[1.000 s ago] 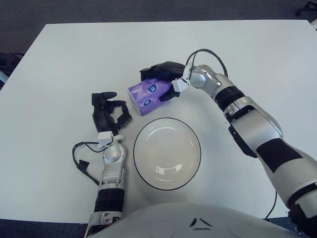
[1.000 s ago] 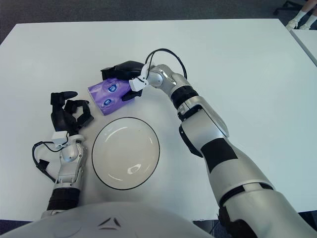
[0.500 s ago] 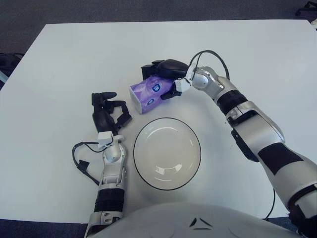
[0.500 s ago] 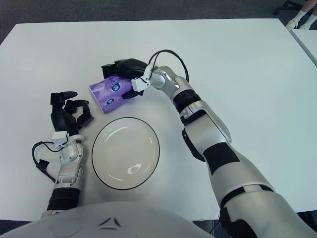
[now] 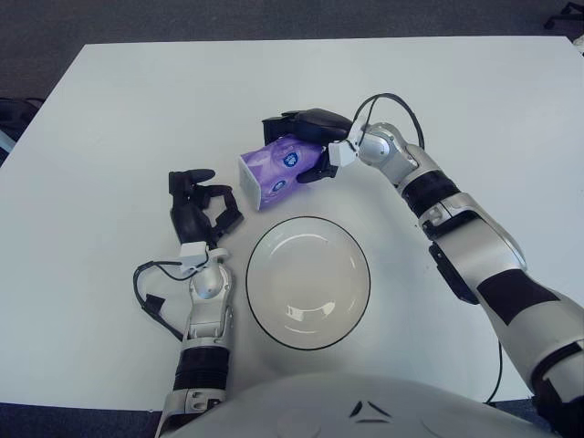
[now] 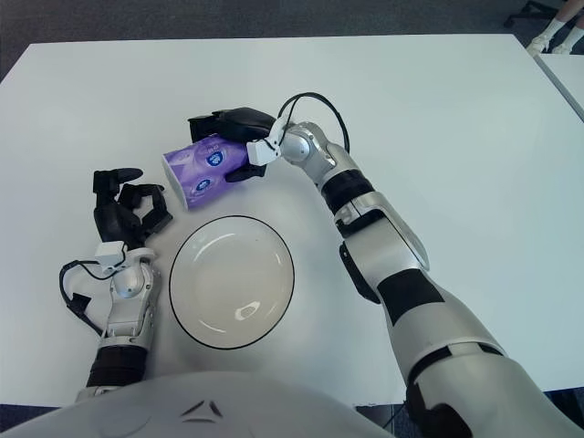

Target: Put the tissue paper into the plate.

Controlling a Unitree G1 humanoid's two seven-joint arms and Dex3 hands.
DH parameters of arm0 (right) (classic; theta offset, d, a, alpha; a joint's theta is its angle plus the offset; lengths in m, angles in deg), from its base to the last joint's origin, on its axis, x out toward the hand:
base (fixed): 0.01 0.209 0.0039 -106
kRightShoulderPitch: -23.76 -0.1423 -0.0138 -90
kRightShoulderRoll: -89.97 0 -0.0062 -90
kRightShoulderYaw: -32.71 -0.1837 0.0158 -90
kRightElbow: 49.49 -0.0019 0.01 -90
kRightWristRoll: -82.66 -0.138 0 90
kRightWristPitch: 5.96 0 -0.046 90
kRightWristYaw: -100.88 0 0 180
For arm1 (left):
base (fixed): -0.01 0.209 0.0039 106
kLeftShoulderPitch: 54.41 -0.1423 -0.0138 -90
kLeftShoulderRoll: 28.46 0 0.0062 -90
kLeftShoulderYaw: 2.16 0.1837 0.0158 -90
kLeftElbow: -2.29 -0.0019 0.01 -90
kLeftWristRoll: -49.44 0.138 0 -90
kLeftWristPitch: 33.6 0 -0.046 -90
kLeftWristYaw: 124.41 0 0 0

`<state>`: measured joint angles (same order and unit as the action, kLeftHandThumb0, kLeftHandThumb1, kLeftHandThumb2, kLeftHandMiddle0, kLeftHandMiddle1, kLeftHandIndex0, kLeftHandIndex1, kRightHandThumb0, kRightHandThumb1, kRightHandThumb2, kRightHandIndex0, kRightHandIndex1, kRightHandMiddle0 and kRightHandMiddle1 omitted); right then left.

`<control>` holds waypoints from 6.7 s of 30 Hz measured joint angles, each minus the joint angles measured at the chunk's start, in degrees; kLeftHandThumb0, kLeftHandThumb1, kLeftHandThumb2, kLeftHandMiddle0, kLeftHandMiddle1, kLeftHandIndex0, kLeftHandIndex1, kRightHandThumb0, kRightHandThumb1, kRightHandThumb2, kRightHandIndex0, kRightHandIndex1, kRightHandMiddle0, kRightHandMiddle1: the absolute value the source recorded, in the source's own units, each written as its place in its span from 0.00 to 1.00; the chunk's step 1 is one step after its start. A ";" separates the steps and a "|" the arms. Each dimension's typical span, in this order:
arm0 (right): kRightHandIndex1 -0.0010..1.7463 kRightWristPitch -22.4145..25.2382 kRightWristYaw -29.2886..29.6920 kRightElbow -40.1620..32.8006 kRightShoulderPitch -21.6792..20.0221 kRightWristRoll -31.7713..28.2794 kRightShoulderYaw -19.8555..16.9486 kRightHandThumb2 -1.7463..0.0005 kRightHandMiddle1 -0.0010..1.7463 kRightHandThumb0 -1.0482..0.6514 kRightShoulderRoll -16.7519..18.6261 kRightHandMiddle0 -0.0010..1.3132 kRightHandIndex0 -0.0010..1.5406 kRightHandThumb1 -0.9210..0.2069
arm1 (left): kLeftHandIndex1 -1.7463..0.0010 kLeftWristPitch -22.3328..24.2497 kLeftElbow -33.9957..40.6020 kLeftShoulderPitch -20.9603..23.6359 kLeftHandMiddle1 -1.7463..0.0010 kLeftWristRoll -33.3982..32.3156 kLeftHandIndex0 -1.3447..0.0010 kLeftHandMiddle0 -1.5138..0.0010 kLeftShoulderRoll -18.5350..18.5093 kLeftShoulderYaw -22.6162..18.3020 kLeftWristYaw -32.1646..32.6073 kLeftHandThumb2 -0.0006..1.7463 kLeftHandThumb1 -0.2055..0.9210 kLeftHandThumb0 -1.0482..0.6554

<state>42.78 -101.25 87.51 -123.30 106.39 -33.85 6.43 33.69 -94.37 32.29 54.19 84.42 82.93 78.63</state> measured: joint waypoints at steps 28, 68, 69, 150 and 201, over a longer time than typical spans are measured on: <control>1.00 12.11 -14.15 -40.05 20.30 -26.17 -9.33 0.05 1.00 0.26 -6.05 0.64 0.86 0.77 | 0.00 0.24 -0.14 -0.04 0.17 -0.04 0.75 0.60 -0.03 0.00 -0.14 0.59 0.61 0.61; 0.40 0.59 -38.59 -48.24 22.95 -39.75 -10.24 0.55 0.66 0.29 -18.06 0.10 0.03 0.05 | 0.00 4.92 1.15 -1.38 0.16 -0.14 0.77 0.63 -0.12 -0.11 -1.57 0.56 0.66 0.61; 0.25 0.36 -38.56 -48.27 23.33 -39.70 -10.29 0.53 0.51 0.23 -18.09 0.06 0.02 0.03 | 0.00 5.04 1.08 -1.37 0.17 -0.36 0.77 0.63 -0.12 -0.24 -1.77 0.55 0.67 0.61; 0.00 18.97 -39.69 -49.45 38.53 -47.24 -21.62 0.44 0.00 0.09 -24.23 0.00 0.00 0.00 | 0.00 2.21 -1.48 0.71 0.15 -1.41 0.78 0.62 -0.23 -0.28 -1.11 0.57 0.65 0.61; 0.76 55.65 41.10 -59.30 46.95 -70.00 -34.17 0.67 1.00 0.41 16.37 0.16 0.22 0.03 | 0.00 -0.39 -1.94 1.60 0.16 -0.32 0.75 0.59 -1.04 -0.02 -1.50 0.61 0.59 0.61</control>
<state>98.44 -60.15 28.21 -76.34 36.39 -68.02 22.81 33.30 -96.31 33.88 53.87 83.39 82.90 77.13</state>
